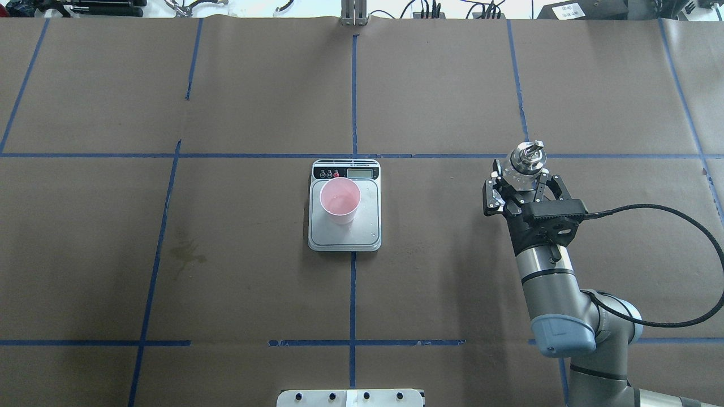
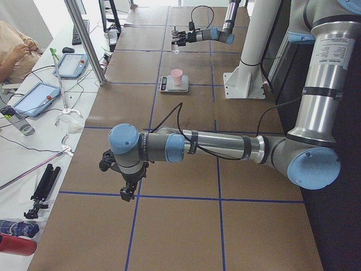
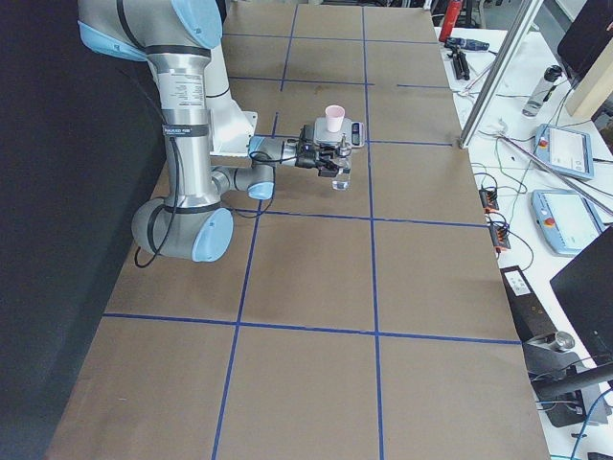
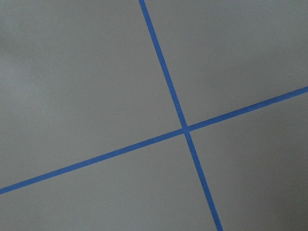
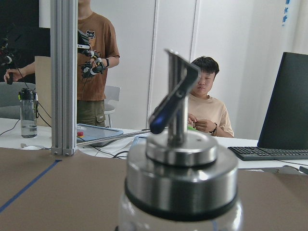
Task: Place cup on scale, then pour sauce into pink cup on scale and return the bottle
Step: 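Lift the sauce bottle with the right gripper and carry it toward the scale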
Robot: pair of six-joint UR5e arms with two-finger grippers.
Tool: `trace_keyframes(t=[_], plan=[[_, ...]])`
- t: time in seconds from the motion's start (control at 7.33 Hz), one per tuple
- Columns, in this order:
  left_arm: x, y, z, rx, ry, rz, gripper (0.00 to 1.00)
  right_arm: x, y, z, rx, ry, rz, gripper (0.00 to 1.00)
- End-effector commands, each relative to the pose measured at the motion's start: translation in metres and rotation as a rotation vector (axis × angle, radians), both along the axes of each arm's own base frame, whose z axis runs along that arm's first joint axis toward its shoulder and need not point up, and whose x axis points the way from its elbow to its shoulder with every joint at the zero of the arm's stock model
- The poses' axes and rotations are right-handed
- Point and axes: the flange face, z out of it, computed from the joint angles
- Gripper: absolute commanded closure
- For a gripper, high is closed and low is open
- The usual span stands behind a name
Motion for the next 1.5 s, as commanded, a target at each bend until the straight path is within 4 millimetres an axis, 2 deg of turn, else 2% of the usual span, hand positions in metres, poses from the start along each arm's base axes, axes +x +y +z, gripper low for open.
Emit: trace_keyframes(t=[0.0, 0.41, 0.55, 0.68, 0.82, 0.96, 1.09, 1.23, 1.36], plan=[[0.001, 0.016, 0.012, -0.022, 0.004, 0.001, 0.00, -0.004, -0.001, -0.007, 0.003, 0.003, -0.008, 1.00], [0.009, 0.053, 0.023, -0.101, 0.107, -0.050, 0.00, -0.003, -0.001, -0.008, 0.015, 0.064, -0.010, 1.00], [0.009, 0.051, 0.014, -0.116, 0.106, -0.081, 0.00, -0.002, -0.001, -0.009, 0.015, 0.064, -0.008, 1.00], [0.009, 0.054, 0.016, -0.115, 0.104, -0.080, 0.00, -0.006, 0.000, -0.016, 0.020, 0.069, -0.014, 1.00], [0.009, 0.054, 0.012, -0.107, 0.104, -0.079, 0.00, -0.013, -0.002, -0.030, 0.046, 0.199, -0.029, 1.00], [0.009, 0.053, 0.011, -0.103, 0.104, -0.078, 0.00, -0.029, 0.000, -0.062, 0.076, 0.249, -0.034, 1.00], [0.009, 0.053, 0.011, -0.102, 0.104, -0.077, 0.00, -0.048, 0.003, -0.064, 0.061, 0.342, -0.039, 1.00], [0.010, 0.055, 0.013, -0.103, 0.104, -0.077, 0.00, -0.073, -0.003, -0.093, 0.043, 0.467, -0.038, 1.00], [0.009, 0.056, 0.010, -0.097, 0.102, -0.077, 0.00, -0.090, -0.005, -0.104, 0.021, 0.578, -0.044, 1.00]])
